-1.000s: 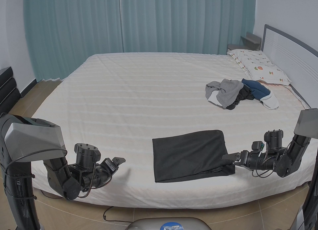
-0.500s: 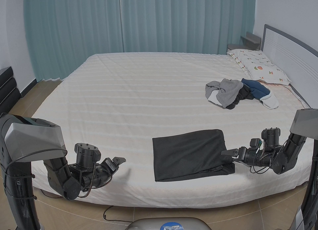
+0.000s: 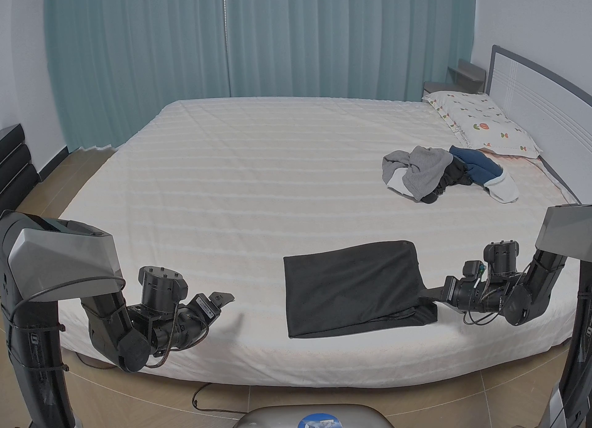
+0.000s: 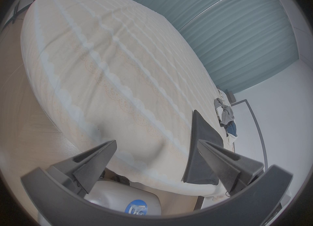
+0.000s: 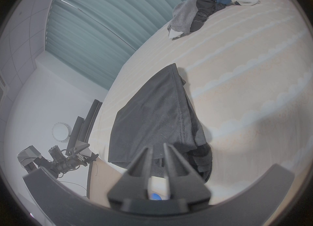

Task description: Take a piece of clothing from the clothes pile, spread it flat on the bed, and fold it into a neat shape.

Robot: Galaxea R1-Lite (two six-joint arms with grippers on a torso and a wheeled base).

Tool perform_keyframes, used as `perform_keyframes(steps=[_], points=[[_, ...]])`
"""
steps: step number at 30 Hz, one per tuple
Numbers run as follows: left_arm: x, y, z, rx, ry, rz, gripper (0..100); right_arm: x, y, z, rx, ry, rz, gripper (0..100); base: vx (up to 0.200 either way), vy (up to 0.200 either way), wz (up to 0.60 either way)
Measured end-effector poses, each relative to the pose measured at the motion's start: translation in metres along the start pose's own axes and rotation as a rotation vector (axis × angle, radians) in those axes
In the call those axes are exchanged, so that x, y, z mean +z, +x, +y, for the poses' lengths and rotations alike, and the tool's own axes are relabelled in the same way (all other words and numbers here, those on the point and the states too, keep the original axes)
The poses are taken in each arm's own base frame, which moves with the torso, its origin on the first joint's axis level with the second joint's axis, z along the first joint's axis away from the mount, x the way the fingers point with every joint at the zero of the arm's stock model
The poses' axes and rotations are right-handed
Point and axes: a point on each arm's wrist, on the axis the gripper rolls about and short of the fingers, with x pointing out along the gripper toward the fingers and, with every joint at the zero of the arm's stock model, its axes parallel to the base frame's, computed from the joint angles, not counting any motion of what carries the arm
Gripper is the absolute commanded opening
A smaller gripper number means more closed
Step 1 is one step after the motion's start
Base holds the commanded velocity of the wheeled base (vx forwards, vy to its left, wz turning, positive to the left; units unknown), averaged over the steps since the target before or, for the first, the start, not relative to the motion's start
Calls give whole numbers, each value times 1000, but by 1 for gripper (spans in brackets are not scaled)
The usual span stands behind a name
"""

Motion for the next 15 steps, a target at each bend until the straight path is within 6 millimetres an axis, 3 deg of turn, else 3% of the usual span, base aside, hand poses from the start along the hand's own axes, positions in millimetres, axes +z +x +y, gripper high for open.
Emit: perform_keyframes(steps=[14,15], points=[[0,0,0,0,0,0,100,3,-7,-9,-30,20,-7,0,0,0,0],[0,0,0,0,0,0,100,4,-7,-9,-30,20,-8,100,0,0,0]])
